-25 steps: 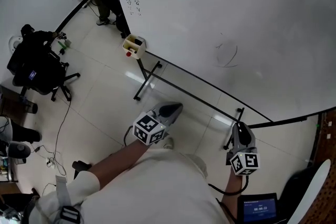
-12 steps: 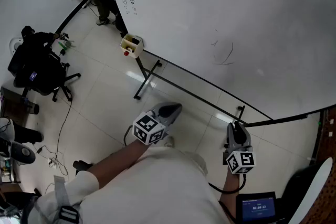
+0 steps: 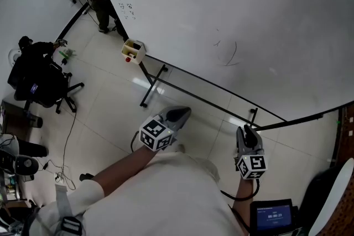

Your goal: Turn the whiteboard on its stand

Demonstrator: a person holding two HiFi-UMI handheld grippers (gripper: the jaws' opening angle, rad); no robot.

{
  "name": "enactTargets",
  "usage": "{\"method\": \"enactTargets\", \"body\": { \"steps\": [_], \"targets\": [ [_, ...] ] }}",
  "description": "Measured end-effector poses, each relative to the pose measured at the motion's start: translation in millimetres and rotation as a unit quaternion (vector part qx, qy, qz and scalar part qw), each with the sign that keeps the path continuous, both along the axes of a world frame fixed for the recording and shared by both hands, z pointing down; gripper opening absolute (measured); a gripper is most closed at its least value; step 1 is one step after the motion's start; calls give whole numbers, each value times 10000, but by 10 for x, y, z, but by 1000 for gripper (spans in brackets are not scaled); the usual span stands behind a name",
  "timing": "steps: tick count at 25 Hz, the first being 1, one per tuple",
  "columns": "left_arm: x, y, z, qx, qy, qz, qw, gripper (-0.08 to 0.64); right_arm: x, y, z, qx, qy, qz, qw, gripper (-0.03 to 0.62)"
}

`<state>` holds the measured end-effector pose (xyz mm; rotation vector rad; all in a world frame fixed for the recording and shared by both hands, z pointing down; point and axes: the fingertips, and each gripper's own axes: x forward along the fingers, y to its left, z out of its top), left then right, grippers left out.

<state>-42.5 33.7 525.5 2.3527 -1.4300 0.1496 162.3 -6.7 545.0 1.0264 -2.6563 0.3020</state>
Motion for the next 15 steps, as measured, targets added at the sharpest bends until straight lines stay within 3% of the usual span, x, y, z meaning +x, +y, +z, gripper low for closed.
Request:
{"method": "enactTargets", "body": {
  "steps": [15],
  "targets": [
    [134, 53, 59, -42, -105, 295, 9995, 20, 34, 100, 102, -133, -77, -15, 9999, 84]
  ]
}}
